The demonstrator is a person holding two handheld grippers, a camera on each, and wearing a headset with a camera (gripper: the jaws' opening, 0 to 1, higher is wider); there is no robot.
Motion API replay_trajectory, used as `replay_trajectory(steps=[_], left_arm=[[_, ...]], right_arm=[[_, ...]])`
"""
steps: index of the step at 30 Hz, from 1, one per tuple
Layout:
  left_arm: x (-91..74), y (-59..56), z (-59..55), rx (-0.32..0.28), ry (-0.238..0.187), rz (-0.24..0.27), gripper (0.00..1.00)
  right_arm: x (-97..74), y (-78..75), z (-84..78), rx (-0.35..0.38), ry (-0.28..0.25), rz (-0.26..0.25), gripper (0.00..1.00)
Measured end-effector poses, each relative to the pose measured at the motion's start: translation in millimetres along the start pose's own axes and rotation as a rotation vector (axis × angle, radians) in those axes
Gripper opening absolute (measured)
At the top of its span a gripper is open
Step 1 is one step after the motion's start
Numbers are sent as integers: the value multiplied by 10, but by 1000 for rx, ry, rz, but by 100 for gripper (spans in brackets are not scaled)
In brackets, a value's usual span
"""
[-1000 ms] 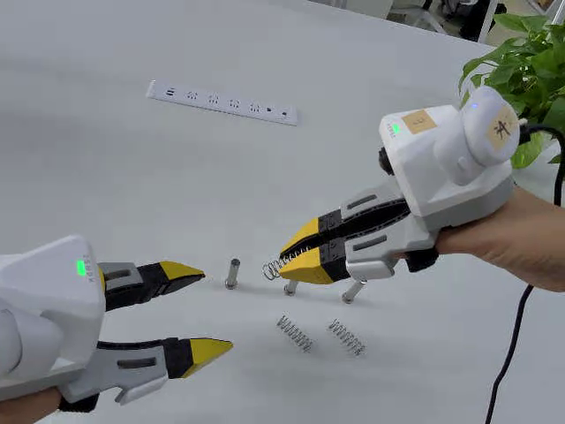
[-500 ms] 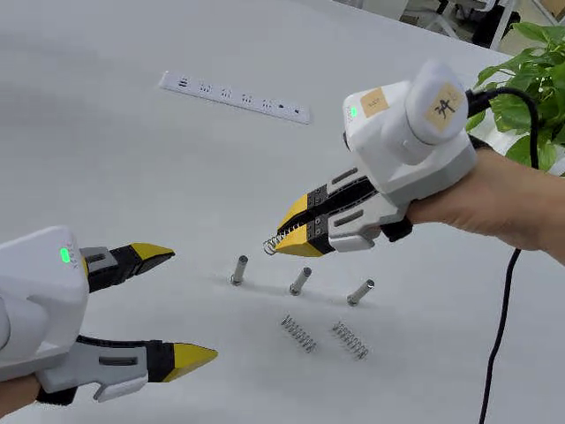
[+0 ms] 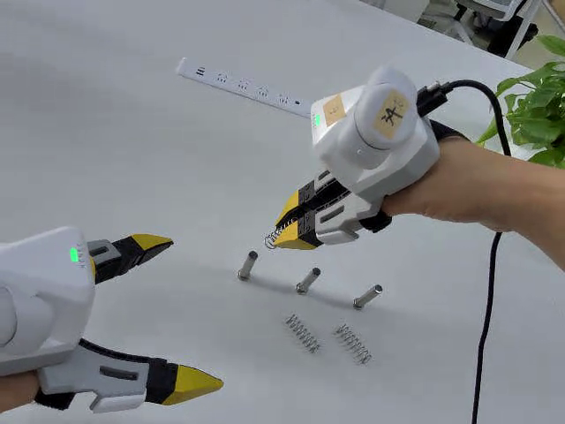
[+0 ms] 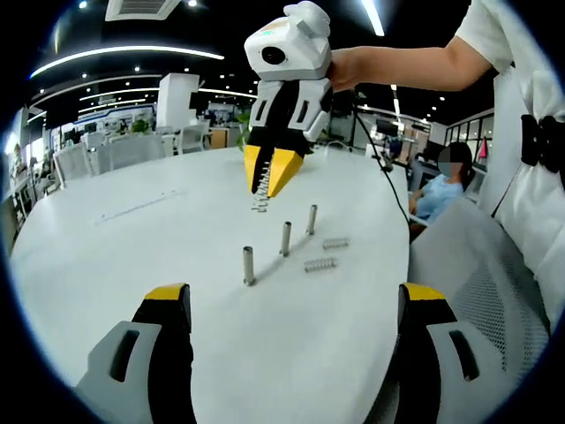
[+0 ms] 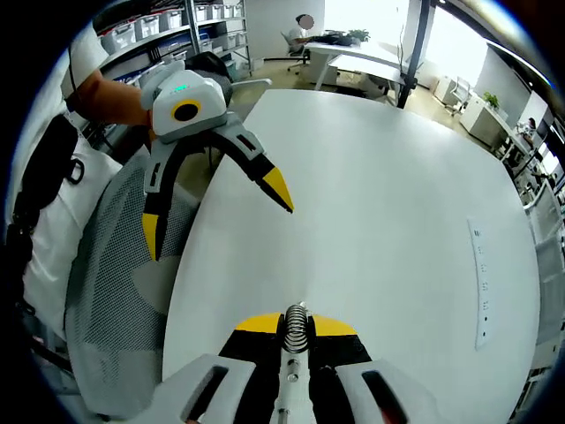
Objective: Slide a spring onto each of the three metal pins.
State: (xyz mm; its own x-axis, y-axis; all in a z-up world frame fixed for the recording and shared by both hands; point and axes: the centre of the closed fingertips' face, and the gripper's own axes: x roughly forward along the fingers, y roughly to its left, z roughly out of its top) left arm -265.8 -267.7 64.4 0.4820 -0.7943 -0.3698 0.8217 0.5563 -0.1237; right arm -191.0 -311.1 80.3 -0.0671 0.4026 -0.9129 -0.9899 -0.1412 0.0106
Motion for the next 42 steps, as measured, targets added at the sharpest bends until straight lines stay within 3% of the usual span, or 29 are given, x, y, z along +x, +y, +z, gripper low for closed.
replay_trajectory(steps=[2,11,23,42], left_arm=[[3,-19,32,8,-31,-7,99],[-5,-19,6,-4,-64,-8,99],[26,-31,-72,-22,-63,-18,99],[59,19,-57,-28,-78,-31,99]], right_arm=[[48,-12,1,-13,18,7,7],[238,-22,-15,-46,67,33,7],[358,-21,-40,-57,105,63,7],[452,-22,-52,-70,134,83,7]])
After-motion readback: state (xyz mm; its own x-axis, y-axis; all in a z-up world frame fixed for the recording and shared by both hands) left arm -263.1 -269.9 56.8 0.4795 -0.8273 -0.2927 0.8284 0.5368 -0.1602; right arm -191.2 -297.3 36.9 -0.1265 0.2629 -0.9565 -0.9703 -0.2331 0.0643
